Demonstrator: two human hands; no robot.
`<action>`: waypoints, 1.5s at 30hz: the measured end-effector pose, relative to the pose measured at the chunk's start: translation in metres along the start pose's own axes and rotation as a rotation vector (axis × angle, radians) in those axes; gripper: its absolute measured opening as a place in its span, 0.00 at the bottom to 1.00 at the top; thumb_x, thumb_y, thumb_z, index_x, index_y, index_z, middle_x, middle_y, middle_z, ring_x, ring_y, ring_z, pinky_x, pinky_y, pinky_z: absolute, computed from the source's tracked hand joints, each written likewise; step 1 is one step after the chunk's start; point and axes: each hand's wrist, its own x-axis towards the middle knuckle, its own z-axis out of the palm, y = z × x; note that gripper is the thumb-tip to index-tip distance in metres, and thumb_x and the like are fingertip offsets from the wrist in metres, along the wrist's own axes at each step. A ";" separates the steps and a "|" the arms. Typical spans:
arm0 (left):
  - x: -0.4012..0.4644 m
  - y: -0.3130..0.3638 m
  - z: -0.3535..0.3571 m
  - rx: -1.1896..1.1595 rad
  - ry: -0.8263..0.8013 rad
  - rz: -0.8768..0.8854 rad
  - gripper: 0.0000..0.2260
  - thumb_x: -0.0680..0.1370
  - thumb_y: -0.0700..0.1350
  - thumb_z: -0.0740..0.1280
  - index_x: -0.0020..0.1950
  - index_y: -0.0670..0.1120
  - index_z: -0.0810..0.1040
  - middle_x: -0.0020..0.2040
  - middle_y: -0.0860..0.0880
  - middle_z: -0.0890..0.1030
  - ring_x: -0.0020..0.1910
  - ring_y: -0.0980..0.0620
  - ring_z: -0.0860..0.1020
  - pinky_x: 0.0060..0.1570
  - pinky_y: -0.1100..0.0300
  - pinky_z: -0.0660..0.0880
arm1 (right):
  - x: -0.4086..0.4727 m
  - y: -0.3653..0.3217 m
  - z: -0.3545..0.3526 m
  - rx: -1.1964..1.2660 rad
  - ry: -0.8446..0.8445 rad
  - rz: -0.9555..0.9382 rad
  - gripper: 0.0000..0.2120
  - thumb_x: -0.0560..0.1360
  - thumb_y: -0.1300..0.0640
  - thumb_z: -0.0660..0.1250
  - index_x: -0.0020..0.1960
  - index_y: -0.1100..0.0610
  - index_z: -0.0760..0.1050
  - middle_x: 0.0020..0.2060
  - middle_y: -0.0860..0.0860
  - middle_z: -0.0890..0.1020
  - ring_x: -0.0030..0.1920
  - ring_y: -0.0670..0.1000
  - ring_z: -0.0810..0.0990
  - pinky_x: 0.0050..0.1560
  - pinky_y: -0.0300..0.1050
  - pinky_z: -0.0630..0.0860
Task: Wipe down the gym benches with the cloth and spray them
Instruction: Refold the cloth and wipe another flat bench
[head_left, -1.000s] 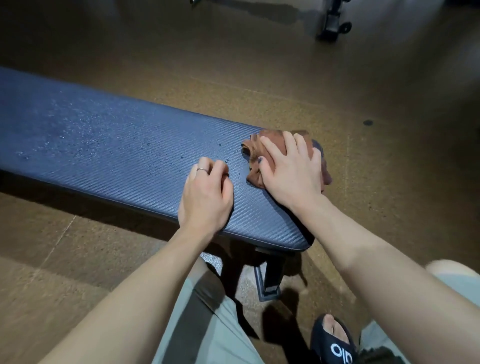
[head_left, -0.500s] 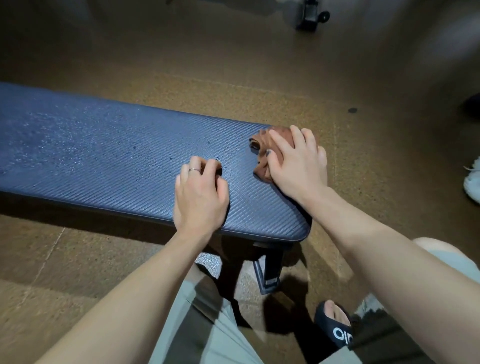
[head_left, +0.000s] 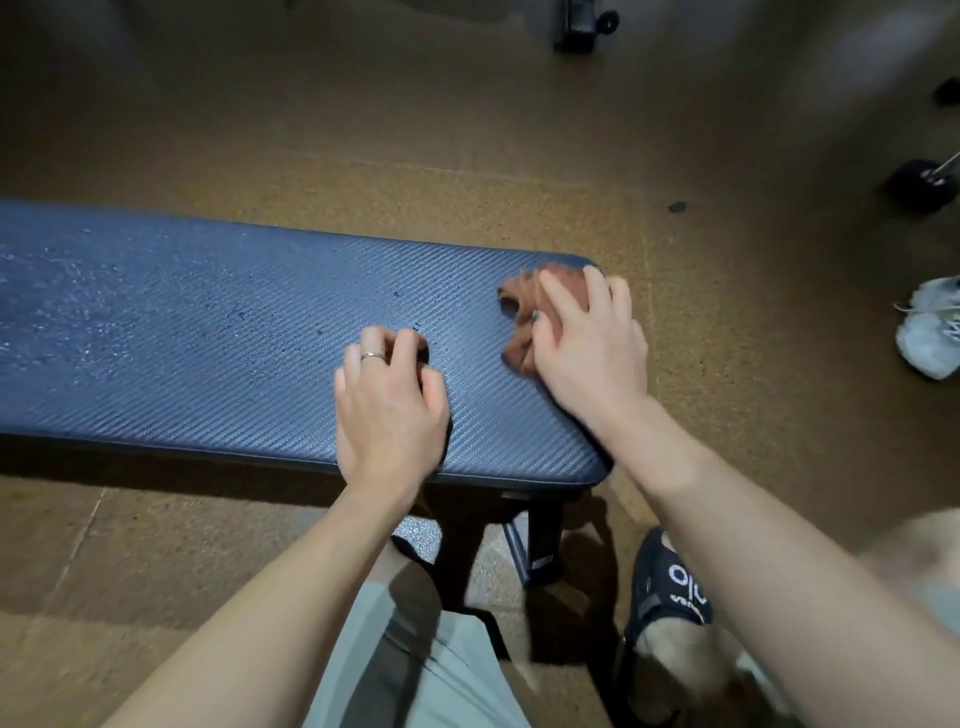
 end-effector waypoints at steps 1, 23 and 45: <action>0.000 0.000 0.000 -0.002 0.000 -0.001 0.08 0.79 0.44 0.63 0.55 0.45 0.77 0.55 0.45 0.74 0.49 0.44 0.70 0.53 0.48 0.67 | 0.023 0.000 0.000 0.027 -0.010 0.033 0.25 0.82 0.44 0.54 0.78 0.43 0.64 0.78 0.56 0.63 0.77 0.59 0.59 0.70 0.63 0.68; 0.001 0.004 0.000 -0.002 0.008 -0.013 0.07 0.78 0.43 0.63 0.55 0.45 0.77 0.54 0.44 0.75 0.49 0.43 0.70 0.53 0.47 0.66 | 0.056 0.006 -0.011 0.246 -0.086 0.244 0.23 0.84 0.45 0.52 0.79 0.41 0.61 0.68 0.60 0.70 0.64 0.65 0.75 0.67 0.58 0.70; 0.002 0.005 0.003 0.020 0.025 -0.028 0.08 0.76 0.44 0.63 0.54 0.46 0.77 0.53 0.44 0.75 0.48 0.41 0.71 0.50 0.45 0.68 | 0.107 -0.068 0.007 -0.097 -0.153 -0.233 0.19 0.81 0.44 0.50 0.64 0.46 0.74 0.60 0.58 0.80 0.62 0.61 0.77 0.60 0.58 0.67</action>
